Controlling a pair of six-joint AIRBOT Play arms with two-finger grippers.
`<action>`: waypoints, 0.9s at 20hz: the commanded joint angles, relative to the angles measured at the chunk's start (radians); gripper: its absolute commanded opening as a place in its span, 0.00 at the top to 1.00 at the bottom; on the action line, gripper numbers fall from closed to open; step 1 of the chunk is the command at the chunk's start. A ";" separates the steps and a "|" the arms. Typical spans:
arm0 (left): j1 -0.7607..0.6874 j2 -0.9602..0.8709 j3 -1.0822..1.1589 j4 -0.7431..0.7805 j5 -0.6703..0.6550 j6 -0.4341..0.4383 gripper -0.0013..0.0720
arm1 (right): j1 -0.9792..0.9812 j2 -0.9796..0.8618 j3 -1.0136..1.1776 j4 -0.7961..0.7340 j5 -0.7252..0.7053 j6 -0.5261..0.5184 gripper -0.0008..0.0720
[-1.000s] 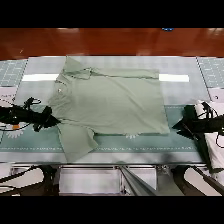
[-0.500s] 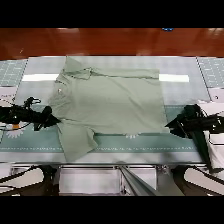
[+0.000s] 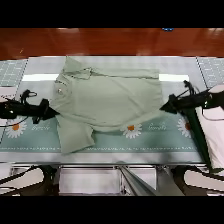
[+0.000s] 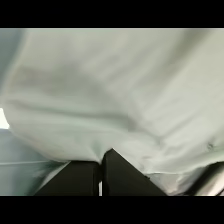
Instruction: Fold the shirts.
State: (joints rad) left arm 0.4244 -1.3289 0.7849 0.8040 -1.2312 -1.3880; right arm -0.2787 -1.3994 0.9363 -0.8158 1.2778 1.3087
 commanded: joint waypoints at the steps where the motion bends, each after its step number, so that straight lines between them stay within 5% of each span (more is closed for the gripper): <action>1: -0.001 0.044 0.185 -0.270 -0.026 0.034 0.94 | 0.027 0.002 0.323 0.013 0.105 0.066 0.96; 8: 0.016 0.225 0.802 -0.325 0.037 0.068 0.94 | 0.059 0.181 0.996 -0.051 0.024 0.108 0.96; 13: 0.039 0.369 1.002 -0.324 0.093 0.067 0.94 | 0.059 0.402 1.076 -0.150 -0.004 0.130 0.96; 18: 0.121 0.591 1.003 -0.249 -0.024 0.001 0.94 | 0.059 0.615 1.075 -0.317 0.065 0.147 0.96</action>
State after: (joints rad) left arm 0.5152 -0.8494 1.7645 0.4950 -1.2125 -1.3418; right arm -0.2203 -0.8967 1.9987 -1.0409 1.3060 1.4425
